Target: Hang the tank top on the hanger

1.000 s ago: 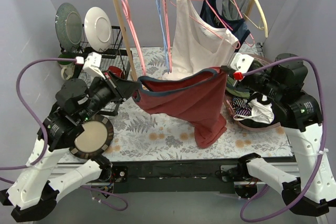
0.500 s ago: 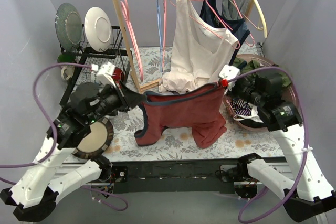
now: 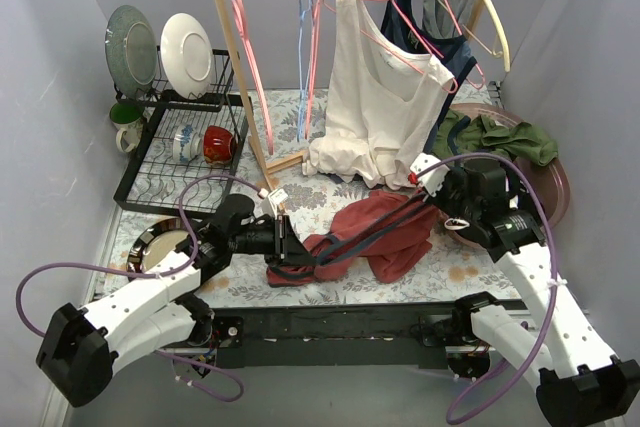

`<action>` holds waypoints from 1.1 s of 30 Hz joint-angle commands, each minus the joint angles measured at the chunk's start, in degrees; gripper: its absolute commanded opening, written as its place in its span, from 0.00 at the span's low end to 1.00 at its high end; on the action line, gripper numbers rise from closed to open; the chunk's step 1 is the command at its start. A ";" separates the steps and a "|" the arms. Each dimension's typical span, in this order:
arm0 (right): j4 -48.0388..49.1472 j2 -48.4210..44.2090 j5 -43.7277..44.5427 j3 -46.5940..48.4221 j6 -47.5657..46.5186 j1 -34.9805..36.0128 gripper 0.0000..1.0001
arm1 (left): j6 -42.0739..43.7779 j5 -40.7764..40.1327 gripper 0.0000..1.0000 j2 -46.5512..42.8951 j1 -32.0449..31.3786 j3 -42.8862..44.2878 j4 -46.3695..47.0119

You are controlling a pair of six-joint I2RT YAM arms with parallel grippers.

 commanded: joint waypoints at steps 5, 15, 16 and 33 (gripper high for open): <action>6.26 5.41 -0.02 4.25 2.49 -0.71 0.19 | 12.91 -14.30 0.72 -4.10 -0.21 12.77 -17.01; -2.17 3.39 -20.13 10.84 2.04 -0.71 0.56 | 13.72 -31.33 0.96 -10.88 -0.12 15.79 -25.42; -2.88 3.66 -22.41 11.46 2.57 -0.71 0.57 | 13.37 -31.60 0.96 -10.97 -0.12 14.65 -24.81; 18.28 22.99 -38.71 34.47 39.65 4.30 0.63 | 4.58 -39.96 0.98 -14.74 -0.12 4.19 -19.53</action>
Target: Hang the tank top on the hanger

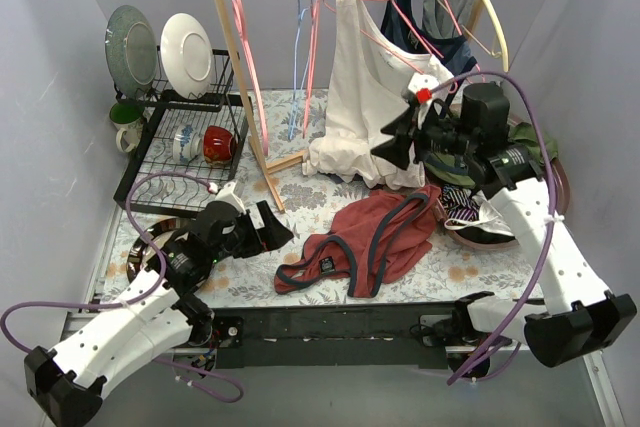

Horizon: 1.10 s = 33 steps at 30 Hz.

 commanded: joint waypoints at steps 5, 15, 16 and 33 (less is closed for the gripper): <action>14.84 7.74 9.75 13.75 23.72 10.42 0.78 | -5.34 -3.43 0.98 -4.19 0.07 -2.97 1.71; 13.17 18.81 41.22 28.26 25.85 24.06 0.79 | -4.98 -5.81 0.98 -5.60 0.07 -0.51 -2.59; 13.43 19.34 46.97 28.70 25.24 25.37 0.78 | -5.07 -5.89 0.98 -5.95 0.07 -0.69 -2.60; 16.33 24.70 59.68 27.47 22.77 27.32 0.68 | -4.28 -5.81 0.98 -7.18 0.07 -0.60 -3.12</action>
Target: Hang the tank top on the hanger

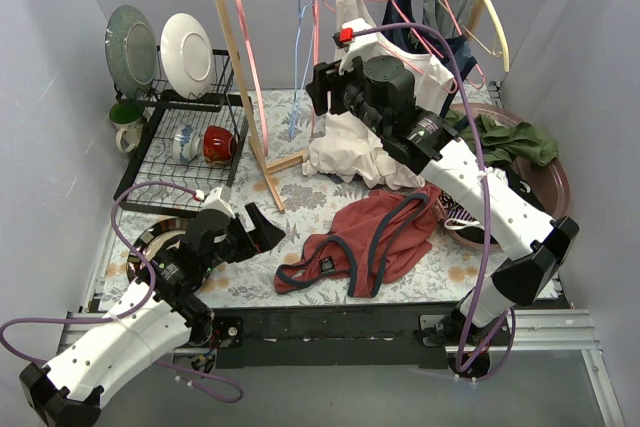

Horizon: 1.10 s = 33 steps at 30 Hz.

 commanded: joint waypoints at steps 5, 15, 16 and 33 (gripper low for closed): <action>4.42 3.36 5.10 1.16 -1.54 0.41 0.64 | 0.44 -1.00 0.98 -0.98 0.07 1.72 -0.43; 8.55 -1.73 10.98 -4.37 -5.58 0.32 0.49 | 0.70 -0.47 0.98 -0.80 0.07 1.37 0.27; 8.82 -2.08 11.25 -4.90 -5.50 0.24 0.47 | 0.70 -0.47 0.98 -0.72 0.07 1.36 0.27; 11.98 -3.05 10.73 -6.84 -10.15 -0.91 0.01 | 0.53 -0.03 0.98 -1.07 0.07 1.37 0.18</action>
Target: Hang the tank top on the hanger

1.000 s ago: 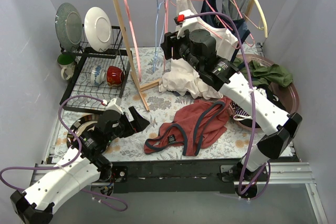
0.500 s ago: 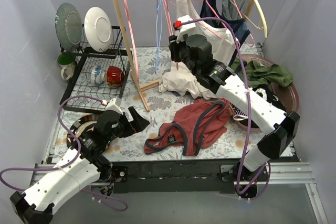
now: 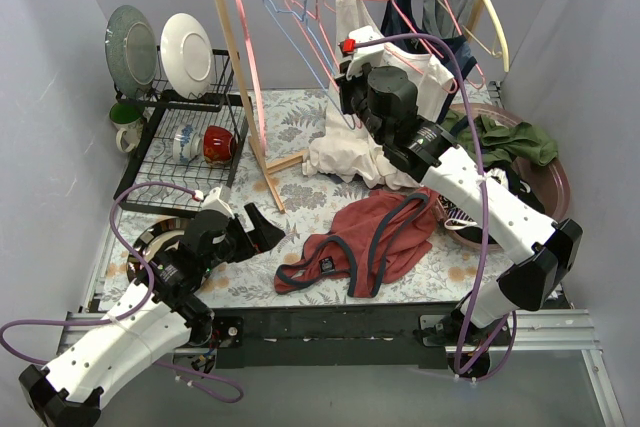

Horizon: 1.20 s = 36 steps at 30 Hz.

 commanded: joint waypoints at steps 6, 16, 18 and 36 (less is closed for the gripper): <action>4.47 -1.00 -0.49 1.77 -1.57 -0.10 0.01 | 0.42 0.34 0.98 -0.54 0.07 1.19 0.44; 4.82 -0.83 1.09 5.91 -5.96 -0.01 0.01 | 0.68 0.96 0.98 -0.11 0.07 1.28 0.71; 6.40 -0.56 1.26 6.61 -6.22 -0.10 0.01 | 0.77 0.96 0.98 -0.28 0.07 1.36 0.44; 13.50 -4.69 3.55 -1.56 -20.01 -0.01 0.01 | 0.68 1.40 0.98 0.25 0.07 1.36 0.44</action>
